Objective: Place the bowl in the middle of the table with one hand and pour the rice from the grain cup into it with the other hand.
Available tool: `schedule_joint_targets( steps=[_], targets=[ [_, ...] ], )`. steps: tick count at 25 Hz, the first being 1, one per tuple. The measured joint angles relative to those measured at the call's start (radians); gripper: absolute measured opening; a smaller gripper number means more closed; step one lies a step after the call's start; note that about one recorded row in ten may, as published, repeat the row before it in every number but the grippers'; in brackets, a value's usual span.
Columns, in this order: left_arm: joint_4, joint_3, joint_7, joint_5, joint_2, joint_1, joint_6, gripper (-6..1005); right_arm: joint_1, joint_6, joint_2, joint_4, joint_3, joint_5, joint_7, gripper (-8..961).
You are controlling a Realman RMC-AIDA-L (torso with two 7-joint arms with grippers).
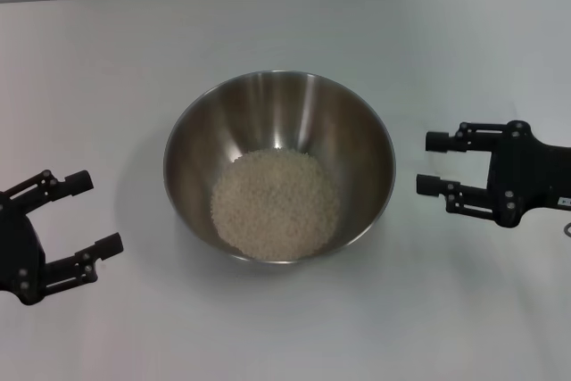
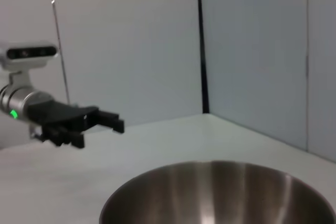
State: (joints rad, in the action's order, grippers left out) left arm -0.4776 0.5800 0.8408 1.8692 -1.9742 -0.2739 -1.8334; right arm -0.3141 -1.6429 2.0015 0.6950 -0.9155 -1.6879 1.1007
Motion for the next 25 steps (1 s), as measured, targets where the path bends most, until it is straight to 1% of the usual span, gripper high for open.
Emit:
schedule_joint_targets(
  steps=[3, 7, 9, 13, 25],
  targets=[
    [0.0, 0.0, 0.01, 0.0, 0.003, -0.005, -0.004, 815, 0.0, -0.01, 0.01, 0.072, 0.004, -0.049, 0.045, 612],
    [-0.001, 0.0, 0.012, 0.001, 0.003, -0.01, -0.003, 815, 0.003, -0.021, 0.017, 0.156, 0.004, -0.088, 0.093, 622],
    [-0.001, 0.0, 0.013, 0.001, 0.003, -0.012, -0.002, 815, -0.001, -0.026, 0.018, 0.179, 0.005, -0.104, 0.115, 658],
    [-0.001, 0.0, 0.014, 0.001, 0.003, -0.014, -0.002, 815, -0.01, -0.025, 0.02, 0.181, 0.004, -0.114, 0.118, 730],
    [-0.001, 0.002, 0.017, 0.001, 0.003, -0.021, -0.003, 814, -0.018, -0.007, 0.022, 0.184, 0.005, -0.15, 0.124, 730]
  ],
)
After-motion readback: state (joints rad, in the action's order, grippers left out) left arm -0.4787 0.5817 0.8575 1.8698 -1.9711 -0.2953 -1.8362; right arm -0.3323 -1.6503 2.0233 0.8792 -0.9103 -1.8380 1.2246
